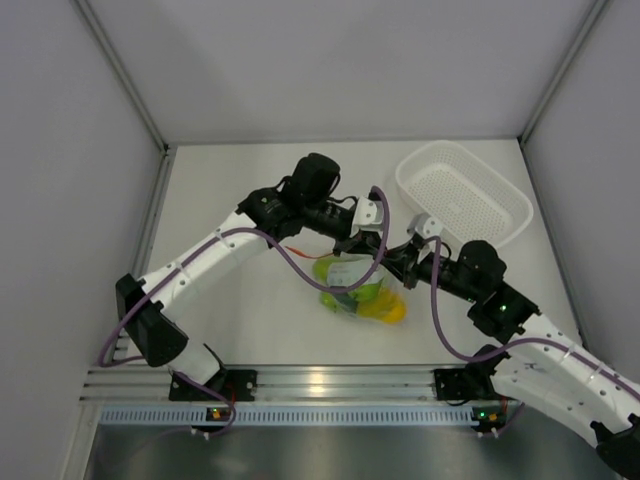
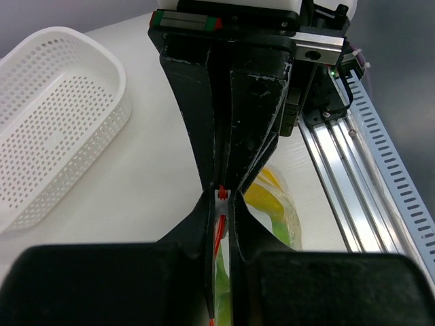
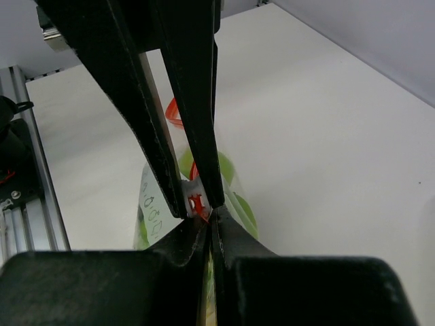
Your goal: Open the zip-top bag and remove the fake food
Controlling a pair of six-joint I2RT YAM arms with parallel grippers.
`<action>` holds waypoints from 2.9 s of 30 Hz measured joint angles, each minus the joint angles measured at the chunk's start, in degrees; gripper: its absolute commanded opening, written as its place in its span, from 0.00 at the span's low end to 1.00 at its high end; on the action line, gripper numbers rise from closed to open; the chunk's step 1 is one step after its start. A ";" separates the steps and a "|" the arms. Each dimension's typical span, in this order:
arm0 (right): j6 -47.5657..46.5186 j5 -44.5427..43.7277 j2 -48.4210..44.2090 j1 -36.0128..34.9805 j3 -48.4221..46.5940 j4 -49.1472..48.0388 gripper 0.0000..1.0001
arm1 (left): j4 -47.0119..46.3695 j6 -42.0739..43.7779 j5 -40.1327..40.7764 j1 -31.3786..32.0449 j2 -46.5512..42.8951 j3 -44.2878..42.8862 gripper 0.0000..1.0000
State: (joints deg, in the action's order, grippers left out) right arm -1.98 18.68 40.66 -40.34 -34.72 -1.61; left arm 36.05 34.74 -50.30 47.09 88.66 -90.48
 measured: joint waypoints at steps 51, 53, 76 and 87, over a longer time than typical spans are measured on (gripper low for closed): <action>14.05 -33.73 -14.32 0.00 5.86 -0.81 0.00 | -1.18 -8.09 10.10 -21.07 -10.38 14.14 0.24; 14.03 -32.68 -14.08 0.00 6.12 -1.88 0.00 | -1.16 -8.09 10.10 -21.16 -10.67 14.21 0.27; 12.00 -12.94 -10.23 0.00 8.11 -7.69 0.00 | -1.22 -3.41 -7.04 -18.36 -1.60 7.23 0.37; 12.04 -12.44 -8.48 0.00 8.11 -8.96 0.00 | -1.20 -0.72 -12.22 -18.14 -1.22 8.48 0.35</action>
State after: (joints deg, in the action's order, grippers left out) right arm 10.07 6.24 32.18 -40.34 -26.61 -10.57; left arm 34.85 34.02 -62.52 28.95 87.44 -82.00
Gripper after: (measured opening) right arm 0.006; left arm 0.356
